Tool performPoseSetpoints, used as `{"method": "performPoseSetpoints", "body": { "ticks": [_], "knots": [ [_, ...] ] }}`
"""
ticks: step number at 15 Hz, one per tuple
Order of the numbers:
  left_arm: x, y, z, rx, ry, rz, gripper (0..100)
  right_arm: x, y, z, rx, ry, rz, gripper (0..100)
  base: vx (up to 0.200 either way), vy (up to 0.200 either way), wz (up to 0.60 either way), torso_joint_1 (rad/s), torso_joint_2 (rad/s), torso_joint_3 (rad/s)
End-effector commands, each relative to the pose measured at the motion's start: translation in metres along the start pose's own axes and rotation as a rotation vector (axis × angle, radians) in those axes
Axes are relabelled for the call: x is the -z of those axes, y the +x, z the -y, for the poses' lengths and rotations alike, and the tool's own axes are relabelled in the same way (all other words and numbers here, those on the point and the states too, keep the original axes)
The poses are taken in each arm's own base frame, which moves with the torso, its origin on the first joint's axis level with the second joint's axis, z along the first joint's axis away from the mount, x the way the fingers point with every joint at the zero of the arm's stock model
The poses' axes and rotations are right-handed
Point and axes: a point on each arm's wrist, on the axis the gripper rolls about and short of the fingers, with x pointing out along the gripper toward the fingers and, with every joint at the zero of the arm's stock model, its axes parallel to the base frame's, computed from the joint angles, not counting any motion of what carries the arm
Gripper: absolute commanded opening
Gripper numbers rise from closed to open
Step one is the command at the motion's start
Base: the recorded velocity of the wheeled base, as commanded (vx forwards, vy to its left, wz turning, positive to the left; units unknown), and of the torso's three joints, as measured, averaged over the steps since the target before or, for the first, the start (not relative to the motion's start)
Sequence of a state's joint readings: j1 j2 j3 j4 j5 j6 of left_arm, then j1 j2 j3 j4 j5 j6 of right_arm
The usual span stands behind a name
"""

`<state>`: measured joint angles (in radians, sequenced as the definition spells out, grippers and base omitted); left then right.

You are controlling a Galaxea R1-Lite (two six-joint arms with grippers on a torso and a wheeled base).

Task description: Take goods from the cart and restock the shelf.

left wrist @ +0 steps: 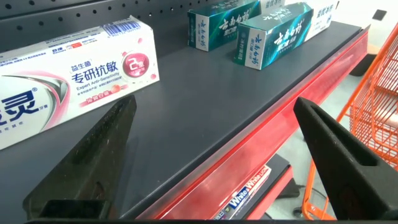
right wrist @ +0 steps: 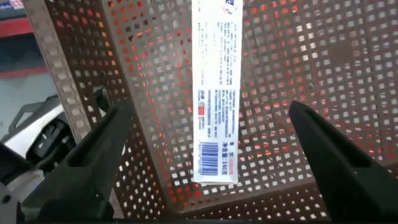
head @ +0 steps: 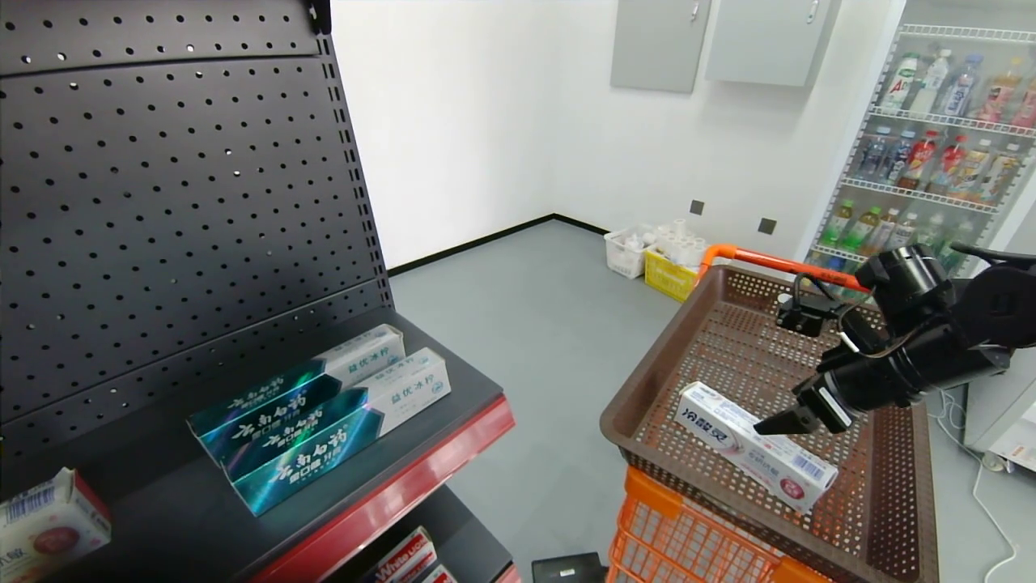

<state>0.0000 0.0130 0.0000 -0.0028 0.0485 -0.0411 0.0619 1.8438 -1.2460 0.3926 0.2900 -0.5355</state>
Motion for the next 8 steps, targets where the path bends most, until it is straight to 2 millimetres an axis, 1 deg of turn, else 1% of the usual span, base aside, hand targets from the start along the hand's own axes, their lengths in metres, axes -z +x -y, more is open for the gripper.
{"method": "performPoseSetpoints", "body": {
  "ticks": [1,5,6,8],
  "knots": [
    [0.000,0.000,0.000,-0.001,0.000,-0.001,100,0.001,0.016,0.005,-0.026,-0.012,-0.042,100,0.000,0.000,0.00,0.000,0.00,0.000],
    [0.000,0.000,0.000,-0.001,0.000,-0.001,100,0.003,0.028,0.006,-0.053,-0.047,-0.085,100,0.000,0.000,0.00,0.000,0.00,0.000],
    [0.000,0.000,0.000,-0.001,0.000,-0.001,100,0.001,0.035,0.007,-0.056,-0.055,-0.096,100,0.000,0.000,0.00,0.000,0.00,0.000],
    [0.000,0.000,0.000,-0.001,0.000,-0.001,100,-0.001,0.042,0.007,-0.070,-0.054,-0.117,100,0.000,0.000,0.00,0.000,0.00,0.000]
  ]
}}
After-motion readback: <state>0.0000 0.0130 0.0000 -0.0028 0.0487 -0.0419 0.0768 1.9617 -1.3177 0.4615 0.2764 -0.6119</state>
